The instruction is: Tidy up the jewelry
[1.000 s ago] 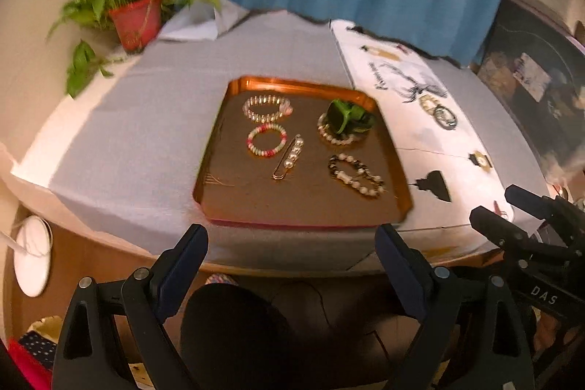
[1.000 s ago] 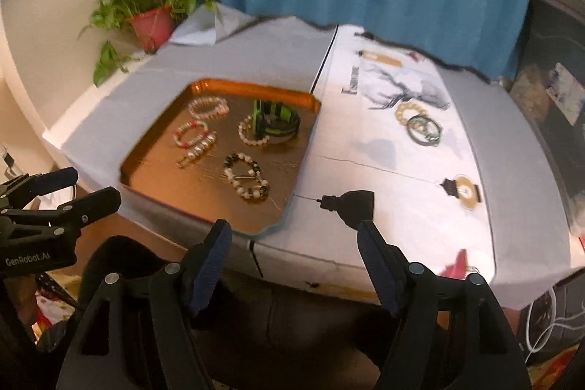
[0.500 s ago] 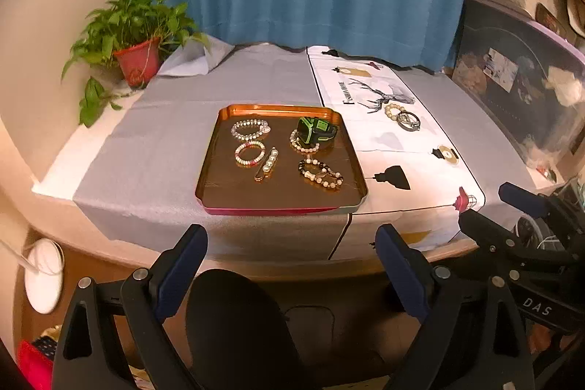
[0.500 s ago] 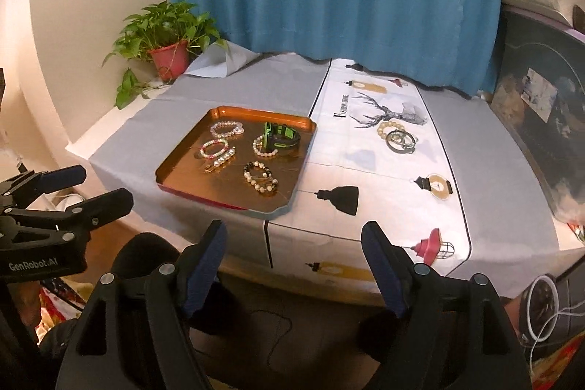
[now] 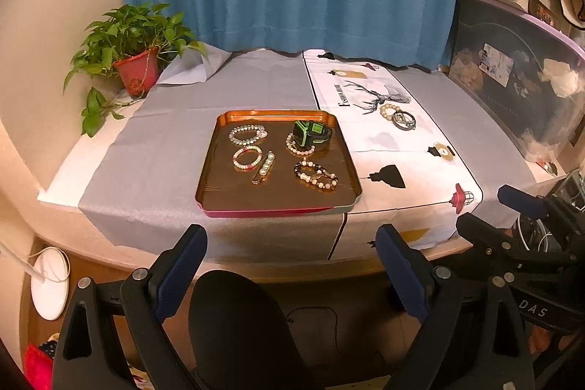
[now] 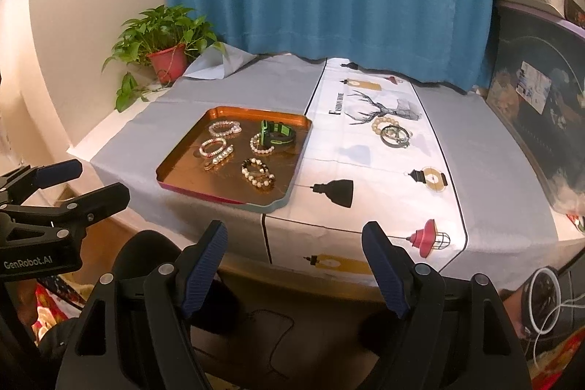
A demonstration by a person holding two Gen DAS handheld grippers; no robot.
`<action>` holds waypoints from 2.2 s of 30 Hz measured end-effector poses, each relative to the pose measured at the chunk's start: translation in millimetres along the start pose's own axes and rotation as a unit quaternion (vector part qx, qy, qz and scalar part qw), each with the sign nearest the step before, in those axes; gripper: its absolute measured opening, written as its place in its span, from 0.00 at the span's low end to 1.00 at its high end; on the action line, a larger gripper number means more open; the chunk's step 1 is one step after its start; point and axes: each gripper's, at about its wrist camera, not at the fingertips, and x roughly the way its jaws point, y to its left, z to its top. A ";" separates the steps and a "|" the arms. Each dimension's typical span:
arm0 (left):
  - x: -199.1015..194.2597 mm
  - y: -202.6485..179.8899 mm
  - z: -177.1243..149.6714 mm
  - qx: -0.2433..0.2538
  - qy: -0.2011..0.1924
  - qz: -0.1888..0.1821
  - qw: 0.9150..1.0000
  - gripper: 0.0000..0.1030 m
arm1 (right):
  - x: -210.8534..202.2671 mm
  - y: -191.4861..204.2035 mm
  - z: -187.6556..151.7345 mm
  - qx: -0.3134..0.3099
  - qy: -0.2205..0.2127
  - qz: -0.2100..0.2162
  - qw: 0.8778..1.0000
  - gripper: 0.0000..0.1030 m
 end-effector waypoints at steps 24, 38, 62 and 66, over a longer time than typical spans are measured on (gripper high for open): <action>32.6 -8.1 12.7 0.003 0.032 -0.003 0.999 0.89 | 31.4 -36.5 3.0 0.042 0.018 -0.023 0.999 0.75; 112.6 6.8 52.7 -0.040 0.084 0.010 0.996 0.89 | 142.8 -148.6 46.2 0.105 0.026 -0.063 0.992 0.82; 211.4 -45.2 129.9 -0.003 0.095 -0.008 0.995 0.89 | 290.0 -228.2 88.0 0.120 0.049 -0.106 0.986 0.61; 228.6 -80.7 154.0 0.023 0.079 -0.034 0.996 0.89 | 262.4 -258.5 63.2 0.161 0.045 -0.127 0.978 0.61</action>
